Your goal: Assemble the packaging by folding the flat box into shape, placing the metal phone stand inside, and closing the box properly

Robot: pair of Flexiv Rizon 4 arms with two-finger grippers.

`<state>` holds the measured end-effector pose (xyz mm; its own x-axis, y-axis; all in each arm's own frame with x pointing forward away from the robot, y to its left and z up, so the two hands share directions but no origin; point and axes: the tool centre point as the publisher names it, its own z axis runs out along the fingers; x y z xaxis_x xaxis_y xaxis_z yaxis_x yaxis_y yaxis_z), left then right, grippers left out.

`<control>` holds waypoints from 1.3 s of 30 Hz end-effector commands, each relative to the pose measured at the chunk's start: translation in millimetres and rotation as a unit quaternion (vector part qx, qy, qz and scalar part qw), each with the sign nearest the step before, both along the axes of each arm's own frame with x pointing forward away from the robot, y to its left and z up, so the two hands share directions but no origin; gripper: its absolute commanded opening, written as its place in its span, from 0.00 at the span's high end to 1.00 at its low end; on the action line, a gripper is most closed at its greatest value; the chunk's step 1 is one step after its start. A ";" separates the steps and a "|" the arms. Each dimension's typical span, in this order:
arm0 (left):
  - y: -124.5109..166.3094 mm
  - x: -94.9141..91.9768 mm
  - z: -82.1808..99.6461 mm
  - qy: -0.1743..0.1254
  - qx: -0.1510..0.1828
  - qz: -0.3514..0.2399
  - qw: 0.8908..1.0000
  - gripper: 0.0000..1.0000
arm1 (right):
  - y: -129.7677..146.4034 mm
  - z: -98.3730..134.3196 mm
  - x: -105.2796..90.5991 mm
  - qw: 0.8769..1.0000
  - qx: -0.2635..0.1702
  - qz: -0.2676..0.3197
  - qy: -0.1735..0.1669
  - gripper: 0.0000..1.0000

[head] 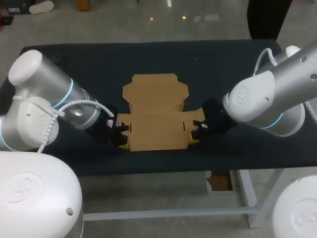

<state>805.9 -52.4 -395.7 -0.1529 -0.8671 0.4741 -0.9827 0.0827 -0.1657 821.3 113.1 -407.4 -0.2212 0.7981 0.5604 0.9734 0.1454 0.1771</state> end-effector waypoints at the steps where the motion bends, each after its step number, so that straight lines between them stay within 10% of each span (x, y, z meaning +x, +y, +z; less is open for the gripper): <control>1: -3.2 -3.7 3.7 -0.004 0.003 -0.004 1.000 1.00 | 1.0 -0.4 1.2 1.000 0.000 0.001 0.001 1.00; 39: -14.4 -3.6 -2.1 0.004 0.003 -0.024 1.000 1.00 | 21.6 -2.1 -1.3 0.999 -0.016 0.028 0.000 1.00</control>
